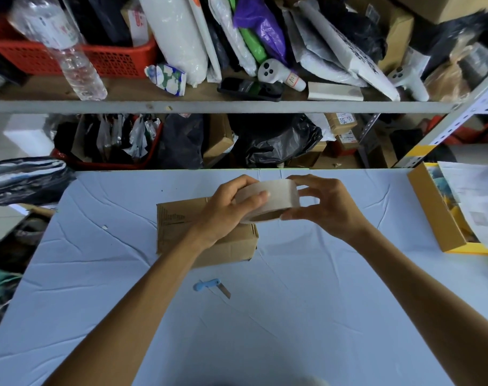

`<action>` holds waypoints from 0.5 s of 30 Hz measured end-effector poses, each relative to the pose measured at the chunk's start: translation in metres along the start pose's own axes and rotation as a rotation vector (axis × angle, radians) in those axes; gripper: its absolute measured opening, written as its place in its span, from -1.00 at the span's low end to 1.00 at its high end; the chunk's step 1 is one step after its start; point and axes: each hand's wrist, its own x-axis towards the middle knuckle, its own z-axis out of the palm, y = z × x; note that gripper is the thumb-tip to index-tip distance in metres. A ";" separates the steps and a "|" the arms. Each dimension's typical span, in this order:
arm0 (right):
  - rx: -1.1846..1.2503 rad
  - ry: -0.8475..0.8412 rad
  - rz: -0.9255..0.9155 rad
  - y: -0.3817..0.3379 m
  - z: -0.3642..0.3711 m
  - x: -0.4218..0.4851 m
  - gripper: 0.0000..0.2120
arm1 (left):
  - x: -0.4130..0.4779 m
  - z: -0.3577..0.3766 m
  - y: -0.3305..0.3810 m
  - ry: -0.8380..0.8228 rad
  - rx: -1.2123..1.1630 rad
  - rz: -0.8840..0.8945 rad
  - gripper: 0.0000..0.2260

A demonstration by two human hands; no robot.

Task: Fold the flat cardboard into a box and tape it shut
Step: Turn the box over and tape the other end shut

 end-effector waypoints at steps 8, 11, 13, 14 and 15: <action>0.064 -0.024 -0.038 -0.007 -0.009 -0.002 -0.44 | 0.001 -0.006 -0.006 -0.113 -0.132 -0.062 -0.69; 0.074 -0.036 -0.055 -0.007 -0.013 -0.002 -0.43 | 0.000 -0.007 -0.006 -0.133 -0.190 -0.076 -0.69; 0.093 -0.043 -0.045 -0.006 -0.014 -0.003 -0.42 | 0.000 -0.007 -0.005 -0.135 -0.205 -0.068 -0.72; 0.108 -0.041 -0.036 -0.005 -0.015 -0.004 -0.42 | 0.000 -0.007 -0.004 -0.138 -0.209 -0.059 -0.74; 0.121 -0.040 -0.031 -0.004 -0.016 -0.004 -0.42 | -0.001 -0.007 -0.004 -0.146 -0.213 -0.049 -0.75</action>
